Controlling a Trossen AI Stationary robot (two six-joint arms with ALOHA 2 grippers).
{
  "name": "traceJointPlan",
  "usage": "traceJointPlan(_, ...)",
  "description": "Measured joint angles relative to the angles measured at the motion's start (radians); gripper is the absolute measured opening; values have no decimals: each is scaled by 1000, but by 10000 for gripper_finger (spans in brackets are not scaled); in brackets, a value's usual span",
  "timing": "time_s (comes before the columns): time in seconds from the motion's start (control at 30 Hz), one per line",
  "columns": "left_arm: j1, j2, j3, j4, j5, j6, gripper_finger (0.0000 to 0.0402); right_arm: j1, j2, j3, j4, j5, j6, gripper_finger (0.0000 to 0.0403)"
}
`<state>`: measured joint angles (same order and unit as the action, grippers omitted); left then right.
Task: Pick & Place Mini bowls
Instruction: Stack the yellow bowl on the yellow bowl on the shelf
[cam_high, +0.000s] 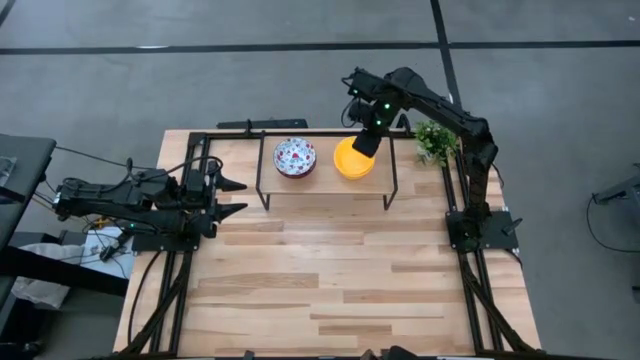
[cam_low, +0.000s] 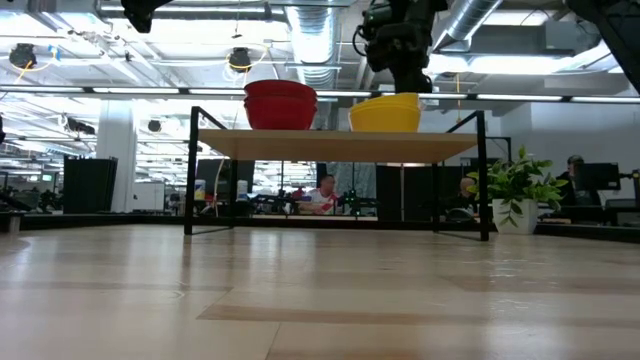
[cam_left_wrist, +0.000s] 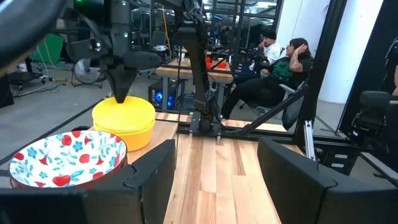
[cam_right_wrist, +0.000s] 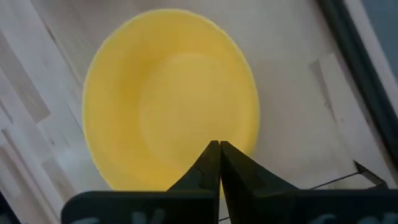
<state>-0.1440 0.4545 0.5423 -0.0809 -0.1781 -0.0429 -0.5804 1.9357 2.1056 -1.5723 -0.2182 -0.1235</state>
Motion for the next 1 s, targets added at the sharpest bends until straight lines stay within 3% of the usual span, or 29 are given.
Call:
traceJointPlan(0.33,0,0,0,-1,0,0,227,-35,0,-5,6,-99,-51,0)
traceJointPlan(0.73,0,0,0,-1,0,0,227,-57,0,-7,10,-131,-82,0)
traceJointPlan(1.0,0,0,0,-1,0,-14,227,-57,0,-117,52,-166,-87,0)
